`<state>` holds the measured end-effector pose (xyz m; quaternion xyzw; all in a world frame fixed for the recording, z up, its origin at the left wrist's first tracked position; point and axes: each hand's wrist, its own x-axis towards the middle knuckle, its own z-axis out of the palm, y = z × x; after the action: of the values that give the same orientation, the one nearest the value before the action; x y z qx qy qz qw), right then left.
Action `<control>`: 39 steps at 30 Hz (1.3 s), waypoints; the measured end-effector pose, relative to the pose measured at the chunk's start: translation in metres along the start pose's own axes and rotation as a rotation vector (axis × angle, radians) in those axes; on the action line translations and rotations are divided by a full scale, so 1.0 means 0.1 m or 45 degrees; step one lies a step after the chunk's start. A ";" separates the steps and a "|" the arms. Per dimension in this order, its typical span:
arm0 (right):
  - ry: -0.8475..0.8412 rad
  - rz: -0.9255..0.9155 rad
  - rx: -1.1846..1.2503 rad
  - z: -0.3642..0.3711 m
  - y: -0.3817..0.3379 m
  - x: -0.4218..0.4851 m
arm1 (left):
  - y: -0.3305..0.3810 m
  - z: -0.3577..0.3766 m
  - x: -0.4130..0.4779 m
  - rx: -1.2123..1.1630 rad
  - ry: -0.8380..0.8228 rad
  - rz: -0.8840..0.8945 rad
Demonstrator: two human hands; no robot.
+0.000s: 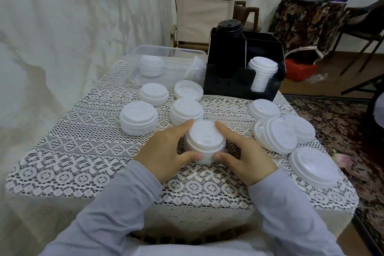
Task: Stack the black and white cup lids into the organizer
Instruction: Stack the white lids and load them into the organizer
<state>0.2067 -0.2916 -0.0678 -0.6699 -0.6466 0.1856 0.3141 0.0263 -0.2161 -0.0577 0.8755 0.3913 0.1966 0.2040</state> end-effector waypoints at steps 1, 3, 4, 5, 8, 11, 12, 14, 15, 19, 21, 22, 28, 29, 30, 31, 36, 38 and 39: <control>0.005 0.001 -0.001 0.00 0.00 0.00 | 0.00 0.00 0.00 0.019 -0.017 -0.001; 0.013 0.005 -0.005 -0.01 -0.01 0.01 | 0.01 -0.01 0.00 0.055 -0.049 0.015; 0.012 0.009 -0.012 -0.01 -0.01 0.01 | 0.01 -0.01 0.00 0.079 -0.066 0.028; 0.008 0.013 -0.022 -0.01 -0.01 0.01 | 0.02 -0.01 0.00 0.105 -0.086 0.040; -0.011 0.037 -0.081 -0.01 -0.01 0.02 | 0.04 -0.01 0.00 0.153 -0.128 0.064; -0.021 0.059 -0.125 -0.01 -0.02 0.01 | 0.04 0.00 0.00 0.174 -0.131 0.070; -0.016 0.059 -0.120 -0.01 -0.03 0.00 | 0.03 0.01 0.00 0.172 -0.123 0.074; 0.005 0.039 -0.084 0.00 -0.04 -0.02 | 0.02 0.02 -0.02 0.139 -0.117 0.079; 0.017 0.019 -0.072 0.01 -0.04 -0.02 | 0.02 0.01 -0.04 0.102 -0.123 0.084; 0.016 -0.012 -0.081 -0.01 -0.03 -0.03 | -0.05 -0.20 -0.08 -0.038 0.035 0.070; 0.065 -0.007 -0.008 -0.03 -0.03 -0.04 | -0.20 -0.32 -0.01 0.083 0.224 -0.058; 0.123 -0.010 0.046 -0.04 -0.04 -0.05 | -0.29 -0.37 0.05 0.219 0.268 -0.172; 0.312 -0.054 0.133 -0.01 -0.06 -0.07 | -0.60 -0.47 0.30 0.285 0.017 -0.592; 0.320 -0.059 0.139 0.00 -0.05 -0.07 | -0.59 -0.48 0.29 0.276 0.008 -0.579; 0.326 -0.064 0.144 0.01 -0.03 -0.07 | -0.58 -0.48 0.28 0.292 0.004 -0.575; 0.329 -0.066 0.148 0.01 -0.02 -0.07 | -0.55 -0.49 0.25 0.322 -0.007 -0.585; 0.353 -0.088 0.151 0.02 0.00 -0.07 | -0.37 -0.59 0.04 0.396 -0.201 -0.501; 0.362 -0.106 0.149 0.02 -0.01 -0.07 | -0.29 -0.65 -0.05 0.359 -0.240 -0.448; 0.367 -0.108 0.156 0.02 -0.02 -0.08 | -0.27 -0.68 -0.08 0.351 -0.243 -0.439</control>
<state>0.2038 -0.2988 -0.0691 -0.6414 -0.6100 0.1132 0.4512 -0.0293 -0.1925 -0.0159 0.8300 0.5371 0.0198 0.1491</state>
